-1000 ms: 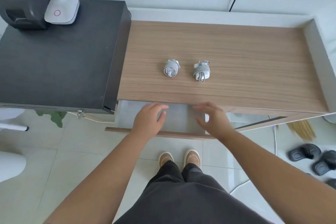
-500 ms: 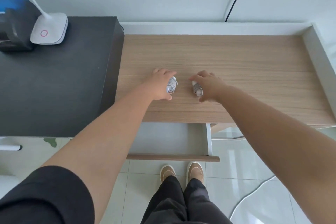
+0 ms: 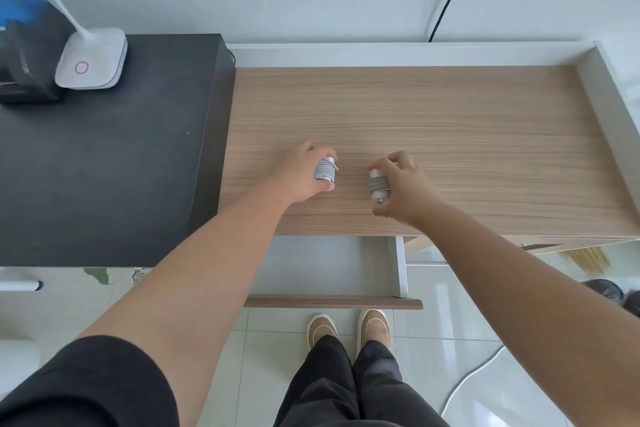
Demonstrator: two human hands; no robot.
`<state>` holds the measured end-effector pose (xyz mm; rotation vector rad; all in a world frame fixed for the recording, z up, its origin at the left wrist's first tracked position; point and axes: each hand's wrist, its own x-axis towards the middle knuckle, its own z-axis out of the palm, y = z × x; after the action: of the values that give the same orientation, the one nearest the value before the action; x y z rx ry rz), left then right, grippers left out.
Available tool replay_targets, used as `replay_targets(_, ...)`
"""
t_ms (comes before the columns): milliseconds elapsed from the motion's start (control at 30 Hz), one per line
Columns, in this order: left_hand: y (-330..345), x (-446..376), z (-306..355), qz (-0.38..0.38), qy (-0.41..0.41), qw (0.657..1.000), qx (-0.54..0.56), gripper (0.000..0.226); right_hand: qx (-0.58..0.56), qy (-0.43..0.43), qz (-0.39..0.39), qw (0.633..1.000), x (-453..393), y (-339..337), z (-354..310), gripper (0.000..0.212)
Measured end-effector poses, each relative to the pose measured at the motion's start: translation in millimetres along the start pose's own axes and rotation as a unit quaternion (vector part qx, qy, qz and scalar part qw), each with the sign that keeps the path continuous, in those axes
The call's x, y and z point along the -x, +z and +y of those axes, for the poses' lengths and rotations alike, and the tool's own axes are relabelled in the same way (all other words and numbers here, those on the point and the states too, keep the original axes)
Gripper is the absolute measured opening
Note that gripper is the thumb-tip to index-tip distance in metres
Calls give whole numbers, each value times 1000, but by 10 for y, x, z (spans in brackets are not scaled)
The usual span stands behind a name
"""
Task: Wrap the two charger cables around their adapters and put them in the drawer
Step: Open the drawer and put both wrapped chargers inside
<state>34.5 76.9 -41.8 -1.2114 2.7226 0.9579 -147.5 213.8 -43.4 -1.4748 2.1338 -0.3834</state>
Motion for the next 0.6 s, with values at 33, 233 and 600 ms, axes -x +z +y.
replay_targets(33, 23, 56, 4, 7, 1, 1000, 11, 44, -8, -6, 3, 1000, 89, 41, -22, 70)
replay_targets(233, 179, 583, 71, 34, 17, 998, 58, 47, -63, -19, -27, 998, 736, 346, -128, 72)
replay_targets(600, 737, 1311, -29, -73, 19, 997, 11, 46, -94, 87, -148, 981, 957, 836, 22, 71)
